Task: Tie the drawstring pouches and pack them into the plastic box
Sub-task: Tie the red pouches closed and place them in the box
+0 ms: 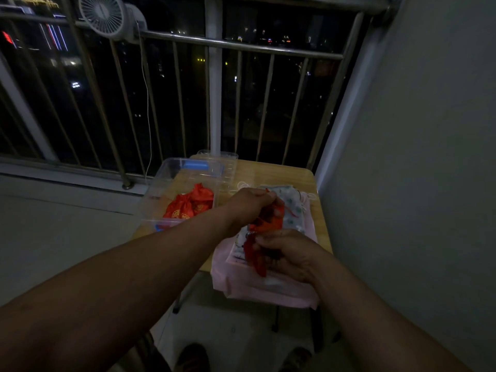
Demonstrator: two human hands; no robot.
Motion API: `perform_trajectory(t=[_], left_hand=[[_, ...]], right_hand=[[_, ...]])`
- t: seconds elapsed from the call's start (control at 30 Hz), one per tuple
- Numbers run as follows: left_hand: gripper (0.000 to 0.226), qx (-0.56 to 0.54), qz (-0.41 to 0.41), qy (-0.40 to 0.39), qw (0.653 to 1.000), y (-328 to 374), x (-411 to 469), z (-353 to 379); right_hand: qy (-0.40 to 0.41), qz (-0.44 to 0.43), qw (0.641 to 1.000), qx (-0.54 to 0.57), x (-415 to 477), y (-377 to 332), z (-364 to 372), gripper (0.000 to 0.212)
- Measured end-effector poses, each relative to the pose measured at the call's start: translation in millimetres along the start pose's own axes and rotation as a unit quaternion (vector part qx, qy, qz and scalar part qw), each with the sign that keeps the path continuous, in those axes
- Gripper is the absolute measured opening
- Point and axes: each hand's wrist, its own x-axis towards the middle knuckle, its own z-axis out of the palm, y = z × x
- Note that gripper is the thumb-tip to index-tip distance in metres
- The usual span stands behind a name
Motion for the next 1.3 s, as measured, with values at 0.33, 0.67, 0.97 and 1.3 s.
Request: perform_trajectory(t=[0.33, 0.67, 0.97, 1.3], left_hand=[[0.037, -0.026, -0.006, -0.007, 1.0, -6.0, 5.1, -2.5], [0.034, -0.021, -0.012, -0.03, 0.999, -10.7, -1.7, 0.9], [0.023, 0.048, -0.048, -0.017, 0.998, -54.6, -18.5, -6.1], [0.013, 0.126, -0.001, -0.019, 0.992, -60.3, -23.5, -17.1]], right_hand=[[0.008, -0.011, 1.0, -0.006, 4.9, 1.6, -4.4, 0.02], [-0.027, -0.049, 0.994, -0.097, -2.9, -8.5, 6.4, 0.013], [0.047, -0.071, 0.986, -0.142, -5.8, -20.1, -9.3, 0.019], [0.04, -0.109, 0.959, -0.258, -11.0, -35.1, -6.8, 0.013]])
